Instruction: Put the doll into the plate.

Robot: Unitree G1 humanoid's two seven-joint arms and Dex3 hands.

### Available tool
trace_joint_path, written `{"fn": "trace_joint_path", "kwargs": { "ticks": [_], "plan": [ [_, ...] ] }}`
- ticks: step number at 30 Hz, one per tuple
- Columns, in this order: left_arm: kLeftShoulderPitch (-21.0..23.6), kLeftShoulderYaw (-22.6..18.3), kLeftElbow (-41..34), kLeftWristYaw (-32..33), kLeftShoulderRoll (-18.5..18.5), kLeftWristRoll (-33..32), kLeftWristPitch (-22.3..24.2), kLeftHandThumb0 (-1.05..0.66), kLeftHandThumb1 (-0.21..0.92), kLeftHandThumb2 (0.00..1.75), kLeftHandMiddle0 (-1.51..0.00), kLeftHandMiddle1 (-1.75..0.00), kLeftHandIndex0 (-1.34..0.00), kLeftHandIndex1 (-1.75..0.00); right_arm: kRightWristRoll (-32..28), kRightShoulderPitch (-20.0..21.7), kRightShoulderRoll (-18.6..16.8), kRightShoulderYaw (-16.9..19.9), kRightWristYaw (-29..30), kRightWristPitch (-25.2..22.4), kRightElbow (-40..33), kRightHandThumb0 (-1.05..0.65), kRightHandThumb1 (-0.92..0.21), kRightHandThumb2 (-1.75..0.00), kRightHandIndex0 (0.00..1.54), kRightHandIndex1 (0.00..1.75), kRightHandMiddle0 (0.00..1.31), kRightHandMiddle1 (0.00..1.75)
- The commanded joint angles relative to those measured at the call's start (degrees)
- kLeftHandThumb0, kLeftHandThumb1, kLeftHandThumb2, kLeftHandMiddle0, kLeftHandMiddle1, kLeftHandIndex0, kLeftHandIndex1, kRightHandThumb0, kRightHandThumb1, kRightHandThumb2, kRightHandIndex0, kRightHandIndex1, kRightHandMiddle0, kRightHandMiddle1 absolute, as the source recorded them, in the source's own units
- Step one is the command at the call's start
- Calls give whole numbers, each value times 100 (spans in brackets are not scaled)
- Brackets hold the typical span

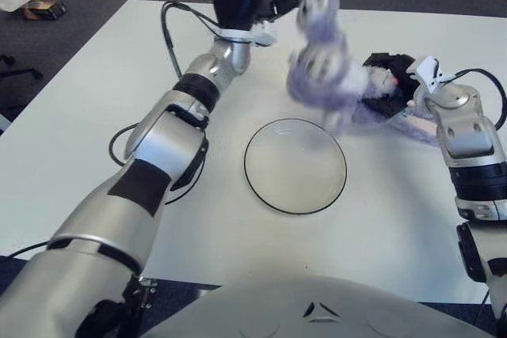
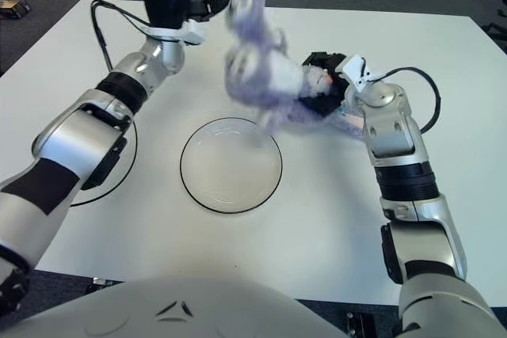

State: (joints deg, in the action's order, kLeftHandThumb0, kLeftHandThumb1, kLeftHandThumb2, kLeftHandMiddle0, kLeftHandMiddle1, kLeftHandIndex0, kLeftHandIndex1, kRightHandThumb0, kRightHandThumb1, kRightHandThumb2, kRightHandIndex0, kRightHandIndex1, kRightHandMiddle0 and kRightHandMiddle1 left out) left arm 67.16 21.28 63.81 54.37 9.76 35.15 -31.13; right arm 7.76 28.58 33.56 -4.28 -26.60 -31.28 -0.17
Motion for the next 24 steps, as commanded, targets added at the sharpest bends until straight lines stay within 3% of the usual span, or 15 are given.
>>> {"fn": "trace_joint_path", "kwargs": {
  "ticks": [1,13,18,24],
  "plan": [
    [-289,-283,-284,-398,194,-328,-246,-79,92,83,-5,-149,0,-146,-9,107,6,35,-19,23,17,56,-11,-157,78,175,104,175],
    [-1074,-1372,-1122,-1629,441,-1596,-615,-78,92,90,-2,-124,0,-123,1,224,13,26,-36,141,107,56,-10,-158,79,175,105,175],
    [-1047,-1748,-1082,-1697,424,-1843,-436,-72,92,92,-4,-111,0,-109,183,355,129,-136,-99,285,283,56,-10,-158,79,175,105,175],
    [-1056,-1902,-1083,-1423,304,-1784,-687,-69,92,94,-4,-104,0,-108,50,390,43,-21,-122,185,274,56,-10,-158,79,175,105,175]
  ]
}}
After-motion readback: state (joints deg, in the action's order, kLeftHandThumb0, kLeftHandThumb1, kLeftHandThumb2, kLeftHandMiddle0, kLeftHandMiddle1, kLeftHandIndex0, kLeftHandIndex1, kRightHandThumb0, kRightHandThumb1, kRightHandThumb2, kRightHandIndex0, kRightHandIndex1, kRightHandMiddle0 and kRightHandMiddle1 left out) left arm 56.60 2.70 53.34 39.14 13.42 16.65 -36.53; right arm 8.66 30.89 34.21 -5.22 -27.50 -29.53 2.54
